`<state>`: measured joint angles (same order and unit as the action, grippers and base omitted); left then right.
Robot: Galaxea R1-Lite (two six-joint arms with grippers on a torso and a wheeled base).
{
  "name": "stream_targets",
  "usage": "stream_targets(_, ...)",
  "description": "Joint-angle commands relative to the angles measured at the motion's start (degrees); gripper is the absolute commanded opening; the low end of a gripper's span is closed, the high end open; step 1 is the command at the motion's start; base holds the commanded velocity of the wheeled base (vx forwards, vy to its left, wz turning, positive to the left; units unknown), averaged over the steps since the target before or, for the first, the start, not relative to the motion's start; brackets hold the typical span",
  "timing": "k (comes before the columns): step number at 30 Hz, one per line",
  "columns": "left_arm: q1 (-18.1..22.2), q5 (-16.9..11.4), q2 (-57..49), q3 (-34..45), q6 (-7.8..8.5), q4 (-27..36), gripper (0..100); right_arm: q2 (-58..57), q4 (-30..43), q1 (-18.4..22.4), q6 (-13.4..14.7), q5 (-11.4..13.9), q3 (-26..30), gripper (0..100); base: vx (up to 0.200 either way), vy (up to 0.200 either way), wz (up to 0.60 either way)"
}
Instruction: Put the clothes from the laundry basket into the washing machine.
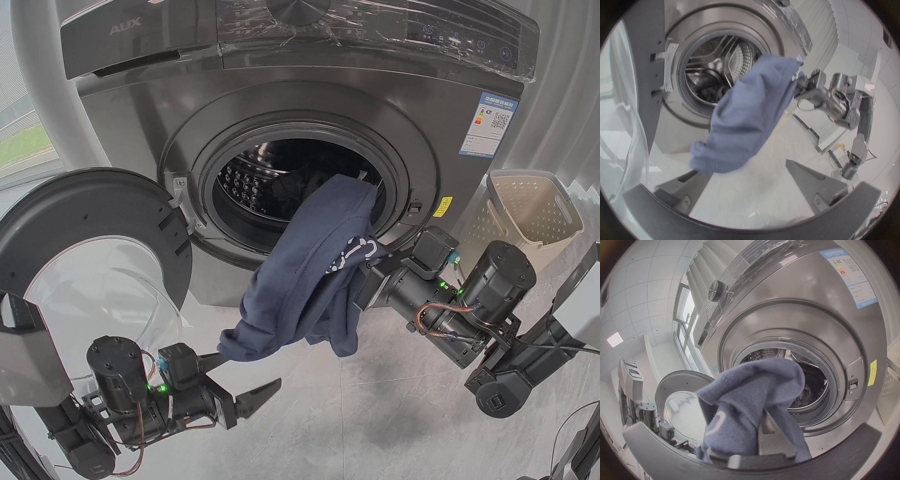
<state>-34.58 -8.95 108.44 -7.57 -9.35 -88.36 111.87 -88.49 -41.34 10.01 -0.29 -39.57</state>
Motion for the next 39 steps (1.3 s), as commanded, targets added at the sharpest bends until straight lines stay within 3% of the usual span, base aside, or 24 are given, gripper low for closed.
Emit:
stream_targets(1, -1.98, -0.37, 2.75, 4.05, 0.47, -0.06, 100, 0.19, -0.01, 0.12, 0.10, 0.03, -0.07, 0, 0.000, 0.000, 0.00)
stream_targets(8, -4.53, -0.37, 2.57, 5.55, 0.65, -0.06, 100, 0.36, -0.01, 0.03, 0.10, -0.06, -1.21, 0, 0.000, 0.000, 0.00)
stream_targets(18, -5.32, 0.07, 0.81, -11.41, 1.35, -0.15, 100, 1.86, 0.07, -1.11, 0.10, -0.06, -1.21, 0, 0.000, 0.000, 0.00)
stream_targets(39, -4.70, 0.16, 14.35, -27.76, 2.32, -0.15, 100, 1.51, -0.01, -5.24, 0.63, -1.20, -0.86, 0, 0.000, 0.000, 0.00)
